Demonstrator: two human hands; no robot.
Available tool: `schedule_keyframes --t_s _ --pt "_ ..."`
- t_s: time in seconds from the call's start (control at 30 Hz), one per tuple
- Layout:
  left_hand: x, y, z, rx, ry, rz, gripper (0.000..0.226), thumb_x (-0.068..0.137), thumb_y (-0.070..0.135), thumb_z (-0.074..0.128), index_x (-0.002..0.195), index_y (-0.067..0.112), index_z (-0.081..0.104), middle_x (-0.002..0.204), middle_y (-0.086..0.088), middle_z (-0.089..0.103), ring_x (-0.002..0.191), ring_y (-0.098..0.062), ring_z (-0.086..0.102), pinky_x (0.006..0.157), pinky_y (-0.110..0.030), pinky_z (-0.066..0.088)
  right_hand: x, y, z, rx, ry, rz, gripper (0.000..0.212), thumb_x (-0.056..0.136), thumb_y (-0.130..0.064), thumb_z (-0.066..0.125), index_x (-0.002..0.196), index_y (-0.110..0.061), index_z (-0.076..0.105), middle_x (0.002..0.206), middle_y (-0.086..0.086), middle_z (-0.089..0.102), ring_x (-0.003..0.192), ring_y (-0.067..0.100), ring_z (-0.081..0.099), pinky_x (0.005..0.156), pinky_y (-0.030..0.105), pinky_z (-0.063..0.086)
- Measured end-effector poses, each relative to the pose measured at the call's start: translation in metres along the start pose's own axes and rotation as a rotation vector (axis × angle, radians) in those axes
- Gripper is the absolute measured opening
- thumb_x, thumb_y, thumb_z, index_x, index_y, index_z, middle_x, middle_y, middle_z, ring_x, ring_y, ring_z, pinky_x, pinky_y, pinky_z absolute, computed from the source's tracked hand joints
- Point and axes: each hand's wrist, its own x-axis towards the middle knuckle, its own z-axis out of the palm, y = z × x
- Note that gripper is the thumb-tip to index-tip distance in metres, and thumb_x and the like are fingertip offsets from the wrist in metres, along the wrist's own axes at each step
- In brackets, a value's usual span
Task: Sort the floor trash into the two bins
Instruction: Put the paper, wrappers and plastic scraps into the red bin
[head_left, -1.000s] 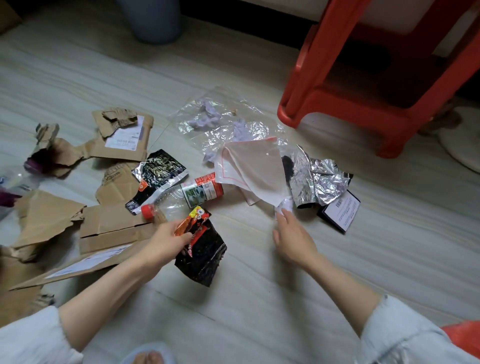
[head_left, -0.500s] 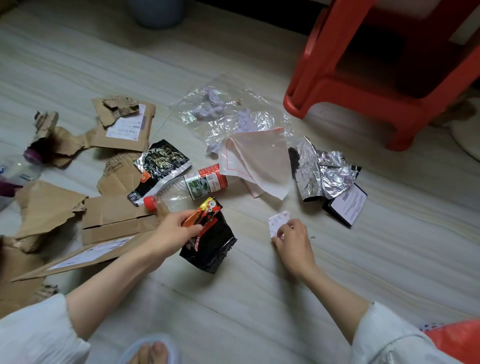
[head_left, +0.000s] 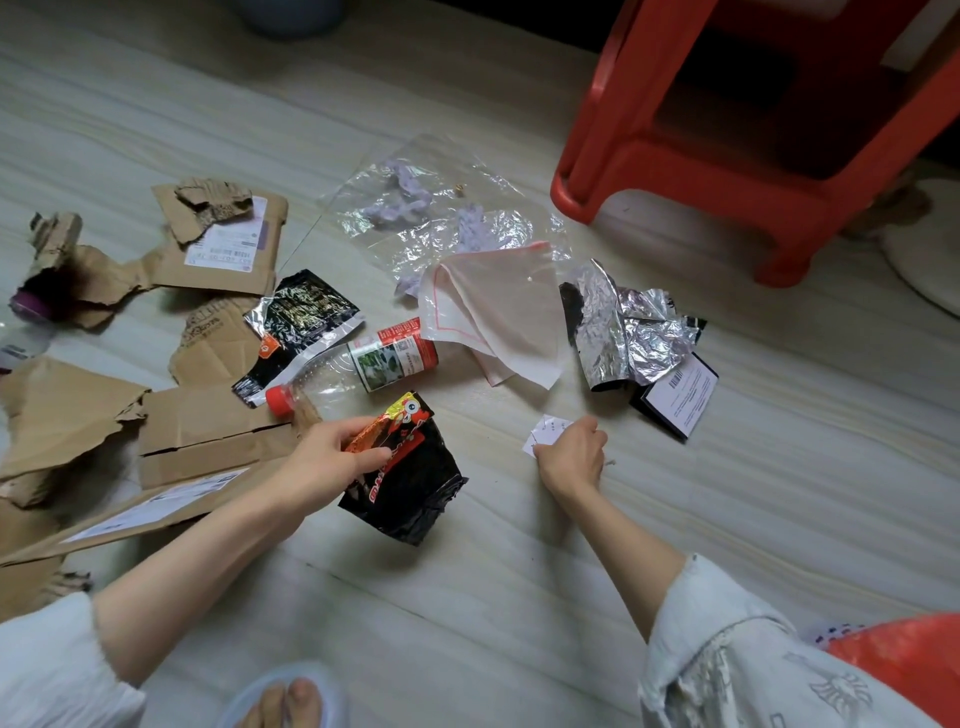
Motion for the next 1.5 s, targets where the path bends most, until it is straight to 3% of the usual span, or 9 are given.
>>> schedule_keyframes --t_s 0.23,0.47,0.63,0.77,0.9,0.97,1.1,1.27,1.5 --pt "0.001 0.000 0.002 0.028 -0.014 0.003 0.026 0.090 0.008 0.057 0.094 0.033 0.064 0.100 -0.015 0.070 0.083 -0.021 0.061 0.076 -0.028 0.042 0.006 0.017 -0.013 -0.056 -0.093 -0.189 0.057 0.083 -0.009 0.057 0.135 -0.016 0.034 0.129 0.016 0.038 0.114 0.036 0.048 0.093 0.034 0.038" --pt "0.003 0.001 0.005 0.020 -0.031 0.000 0.026 0.091 0.007 0.055 0.098 0.031 0.063 0.100 -0.011 0.070 0.088 -0.022 0.064 0.077 -0.026 0.046 0.018 0.021 -0.023 -0.228 -0.100 -0.154 0.057 0.070 -0.024 0.073 0.117 -0.008 0.044 0.126 0.011 0.035 0.120 0.030 0.038 0.087 0.034 0.042" --pt "0.007 0.001 0.012 0.035 -0.035 -0.008 0.030 0.091 0.010 0.056 0.094 0.039 0.063 0.101 -0.011 0.071 0.099 -0.030 0.064 0.088 -0.034 0.046 0.018 0.032 -0.027 -0.215 -0.062 -0.249 0.045 0.079 -0.027 0.067 0.113 -0.005 0.046 0.121 0.011 0.045 0.116 0.030 0.041 0.086 0.035 0.040" --pt "0.008 0.008 0.019 0.008 -0.036 0.006 0.031 0.091 0.008 0.056 0.091 0.038 0.062 0.102 -0.013 0.070 0.091 -0.026 0.063 0.083 -0.032 0.044 0.021 0.045 -0.049 -0.474 0.055 -0.483 0.019 0.086 -0.019 0.057 0.098 -0.005 0.059 0.107 0.015 0.061 0.101 0.034 0.056 0.076 0.036 0.042" --pt "0.005 0.015 0.025 0.003 -0.048 0.028 0.028 0.092 0.008 0.054 0.090 0.034 0.062 0.101 -0.018 0.068 0.081 -0.022 0.057 0.071 -0.029 0.040 0.031 0.059 -0.071 -0.588 0.315 -0.608 0.016 0.060 -0.011 0.083 0.070 -0.006 0.071 0.082 0.013 0.065 0.077 0.034 0.062 0.063 0.038 0.046" --pt "0.003 0.016 0.027 0.005 -0.055 0.033 0.028 0.092 0.007 0.054 0.089 0.034 0.062 0.102 -0.018 0.068 0.081 -0.021 0.057 0.070 -0.027 0.040 0.035 0.064 -0.076 -0.556 0.328 -0.548 0.016 0.067 -0.017 0.080 0.080 -0.009 0.073 0.105 0.016 0.065 0.095 0.037 0.060 0.072 0.041 0.045" --pt "0.001 0.014 0.026 0.028 -0.048 0.028 0.029 0.091 0.007 0.055 0.087 0.035 0.062 0.101 -0.019 0.068 0.083 -0.023 0.059 0.074 -0.031 0.041 0.046 0.071 -0.072 -0.608 0.172 -0.427 0.035 0.096 -0.038 0.044 0.119 -0.017 0.061 0.155 0.014 0.017 0.142 0.030 0.018 0.103 0.042 0.031" --pt "0.005 0.010 0.024 0.019 -0.026 0.015 0.029 0.090 0.005 0.055 0.087 0.033 0.063 0.072 0.003 0.069 0.060 -0.006 0.059 0.059 -0.019 0.042 0.057 0.067 -0.074 -0.576 0.110 -0.334 0.039 0.101 -0.027 0.030 0.133 -0.007 0.043 0.157 0.010 0.007 0.143 0.026 0.014 0.101 0.042 0.036" --pt "0.005 0.021 0.028 -0.014 -0.043 0.022 0.024 0.091 0.006 0.054 0.101 0.025 0.064 0.088 -0.009 0.068 0.069 -0.017 0.055 0.060 -0.025 0.038 0.055 0.079 -0.076 -0.679 0.194 -0.377 0.032 0.096 -0.013 0.038 0.122 -0.001 0.053 0.150 0.011 0.028 0.130 0.028 0.037 0.088 0.039 0.040"
